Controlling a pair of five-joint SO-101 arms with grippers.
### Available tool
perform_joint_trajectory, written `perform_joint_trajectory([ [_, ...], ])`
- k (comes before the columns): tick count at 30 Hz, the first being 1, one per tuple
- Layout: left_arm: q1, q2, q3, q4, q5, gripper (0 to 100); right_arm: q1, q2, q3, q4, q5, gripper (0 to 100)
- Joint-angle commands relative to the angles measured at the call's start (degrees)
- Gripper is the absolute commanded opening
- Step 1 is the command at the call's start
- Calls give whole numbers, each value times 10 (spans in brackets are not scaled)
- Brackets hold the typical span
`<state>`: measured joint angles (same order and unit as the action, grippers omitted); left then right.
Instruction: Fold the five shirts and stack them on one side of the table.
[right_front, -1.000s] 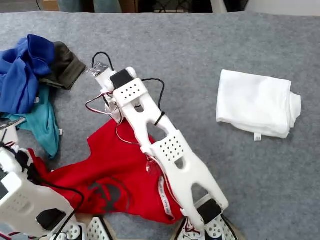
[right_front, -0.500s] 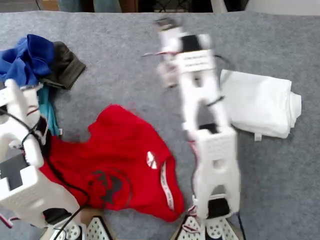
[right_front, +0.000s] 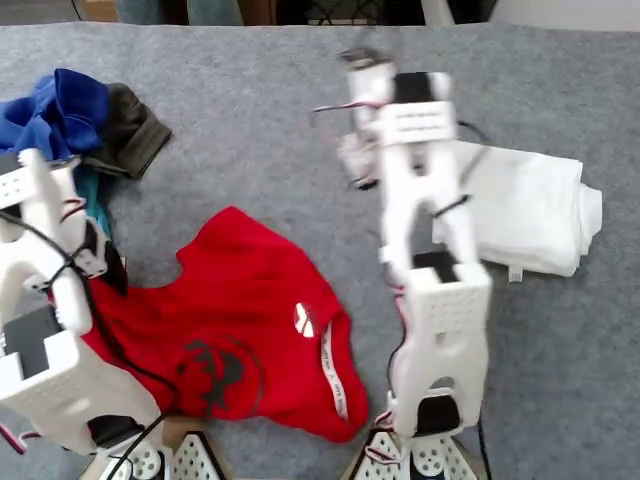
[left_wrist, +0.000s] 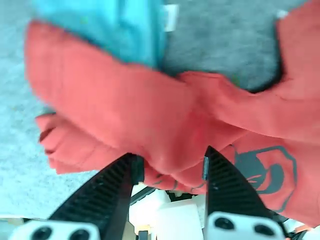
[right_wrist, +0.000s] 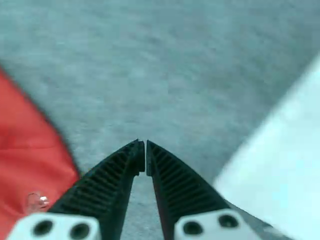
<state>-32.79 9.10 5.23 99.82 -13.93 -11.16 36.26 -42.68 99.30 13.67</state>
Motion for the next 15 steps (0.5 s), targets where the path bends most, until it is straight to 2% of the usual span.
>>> perform_joint_trajectory([
  [1,-61,-24,7,10,-15,211,-105,-7,-2,-5,0,35],
  [4,-104,-25,51,10,-69,132,-163,3,9,-2,-7,165],
  [7,-141,-25,92,10,-105,22,-185,35,18,-5,-30,292],
  [9,-164,-25,115,10,-121,41,-202,73,21,-2,-29,341],
  [12,-187,-25,131,10,-143,29,-225,138,17,-1,-29,336],
  [15,-205,-25,131,10,-161,29,-236,175,13,-1,-29,251],
])
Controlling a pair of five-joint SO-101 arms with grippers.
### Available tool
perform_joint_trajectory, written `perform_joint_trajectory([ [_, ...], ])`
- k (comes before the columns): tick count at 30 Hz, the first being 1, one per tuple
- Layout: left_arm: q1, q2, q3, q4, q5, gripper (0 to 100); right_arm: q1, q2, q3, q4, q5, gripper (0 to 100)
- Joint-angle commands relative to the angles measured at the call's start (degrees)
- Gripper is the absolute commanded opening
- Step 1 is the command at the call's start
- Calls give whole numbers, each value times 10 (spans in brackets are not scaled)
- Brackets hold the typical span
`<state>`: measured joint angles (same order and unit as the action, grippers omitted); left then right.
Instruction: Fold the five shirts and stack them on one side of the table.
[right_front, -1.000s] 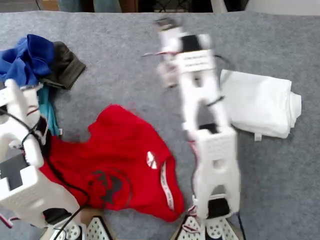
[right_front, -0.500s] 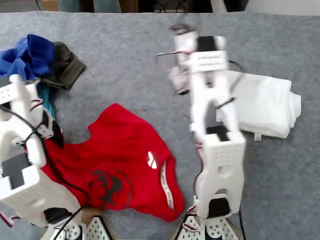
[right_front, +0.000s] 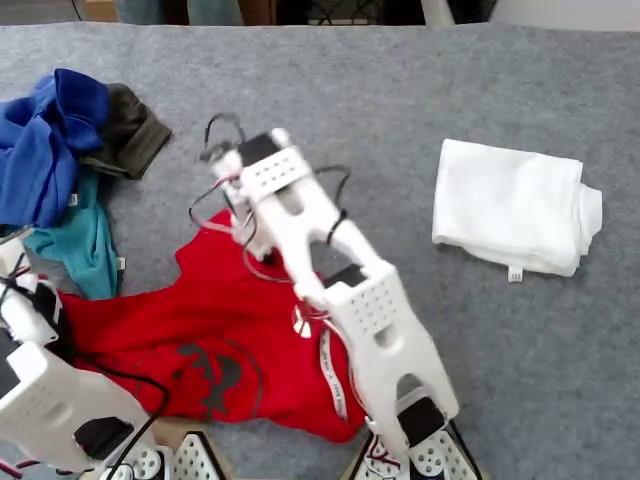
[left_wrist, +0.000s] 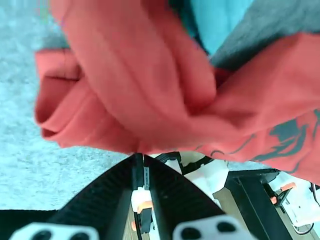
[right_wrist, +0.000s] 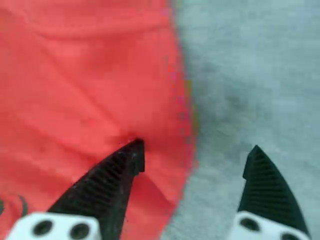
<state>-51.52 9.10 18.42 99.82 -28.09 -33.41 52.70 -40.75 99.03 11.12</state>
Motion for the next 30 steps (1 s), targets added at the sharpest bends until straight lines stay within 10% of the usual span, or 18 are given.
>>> perform_joint_trajectory([
  [1,-22,-25,-3,10,-23,29,-14,14,-8,2,-4,201],
  [4,-29,-25,-4,10,-40,29,-11,13,-10,0,-4,31],
  [30,264,-25,-106,10,33,29,303,-247,254,-16,-40,30],
])
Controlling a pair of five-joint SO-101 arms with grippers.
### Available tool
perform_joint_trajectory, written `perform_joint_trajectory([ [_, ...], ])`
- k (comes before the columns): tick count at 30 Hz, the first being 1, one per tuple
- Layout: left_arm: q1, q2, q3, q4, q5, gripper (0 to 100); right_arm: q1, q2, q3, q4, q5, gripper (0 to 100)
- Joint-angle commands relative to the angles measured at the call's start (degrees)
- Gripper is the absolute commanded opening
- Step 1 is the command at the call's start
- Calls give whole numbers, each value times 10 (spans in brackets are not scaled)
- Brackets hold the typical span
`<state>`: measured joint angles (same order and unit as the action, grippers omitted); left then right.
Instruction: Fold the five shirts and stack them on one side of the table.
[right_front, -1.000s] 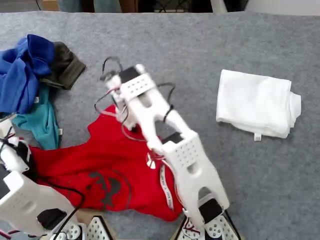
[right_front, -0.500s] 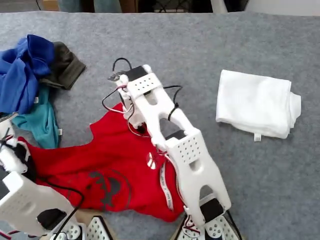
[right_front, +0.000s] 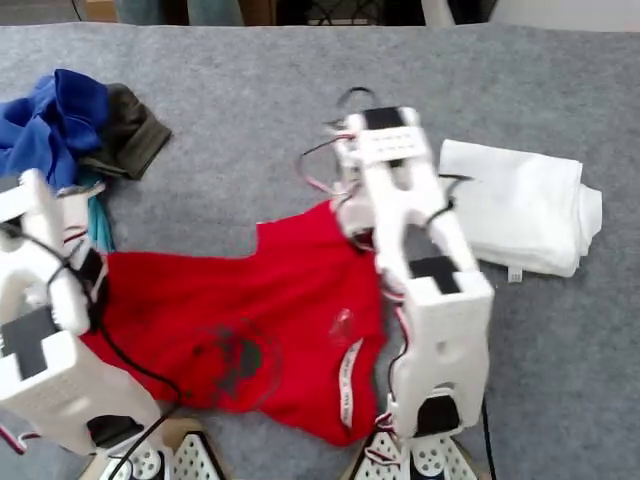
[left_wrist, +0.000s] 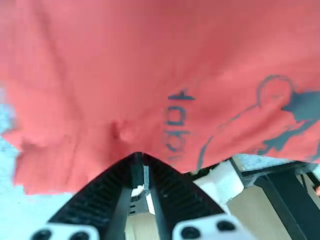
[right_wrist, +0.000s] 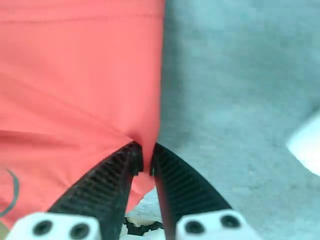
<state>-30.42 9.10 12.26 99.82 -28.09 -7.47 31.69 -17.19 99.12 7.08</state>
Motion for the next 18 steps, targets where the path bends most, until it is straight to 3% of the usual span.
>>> perform_joint_trajectory([
  [1,68,-20,-51,10,40,29,52,-35,29,-22,2,30],
  [6,83,-19,-34,10,58,29,37,-33,79,-25,27,31],
  [12,-8,-19,22,10,53,29,1,-33,102,-24,32,33],
  [15,-44,-19,54,10,18,29,-6,-33,103,-17,44,39],
  [18,-52,-19,97,10,5,29,-5,-34,99,3,64,113],
])
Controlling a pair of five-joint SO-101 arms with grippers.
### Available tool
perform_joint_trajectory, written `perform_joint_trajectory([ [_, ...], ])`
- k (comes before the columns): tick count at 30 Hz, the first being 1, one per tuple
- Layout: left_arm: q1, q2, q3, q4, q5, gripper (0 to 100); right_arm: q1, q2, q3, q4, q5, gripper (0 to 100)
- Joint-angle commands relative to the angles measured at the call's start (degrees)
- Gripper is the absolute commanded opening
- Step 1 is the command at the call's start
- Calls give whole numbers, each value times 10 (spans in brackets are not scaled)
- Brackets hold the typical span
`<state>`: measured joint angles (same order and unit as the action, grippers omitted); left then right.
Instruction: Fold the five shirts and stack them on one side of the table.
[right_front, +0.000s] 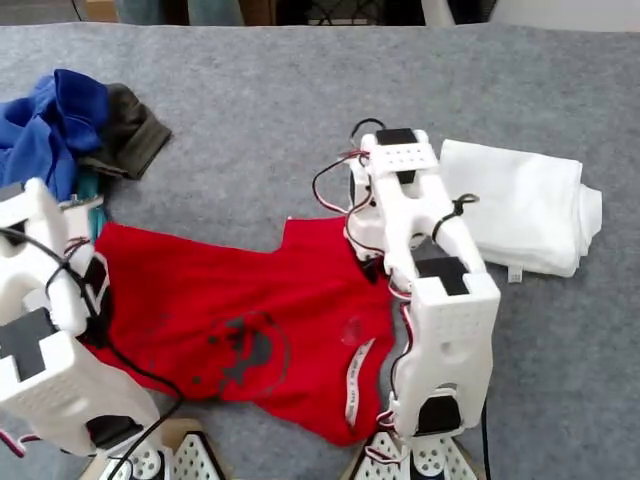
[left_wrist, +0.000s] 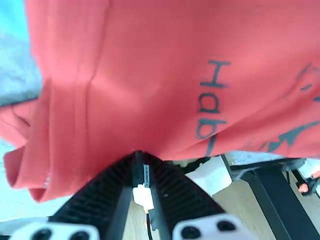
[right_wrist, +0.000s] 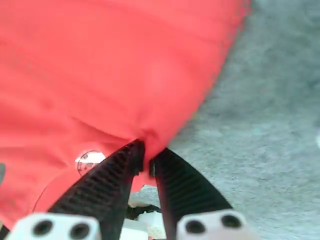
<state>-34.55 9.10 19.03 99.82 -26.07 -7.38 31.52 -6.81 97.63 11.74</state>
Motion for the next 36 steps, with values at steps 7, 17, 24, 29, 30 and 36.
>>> perform_joint_trajectory([
  [7,-15,-19,109,9,-16,29,-5,-45,-30,25,43,204],
  [17,-107,-25,101,9,-79,29,45,-102,-142,25,40,204],
  [24,-119,-25,80,10,-83,29,4,-55,-183,-11,39,208],
  [29,-145,-25,33,10,-56,29,-20,33,-242,-21,-5,206],
  [30,-151,-25,22,10,-54,29,-20,51,-257,-21,-19,205],
  [36,-156,-25,-2,10,-54,29,-22,150,-359,-21,-43,205],
])
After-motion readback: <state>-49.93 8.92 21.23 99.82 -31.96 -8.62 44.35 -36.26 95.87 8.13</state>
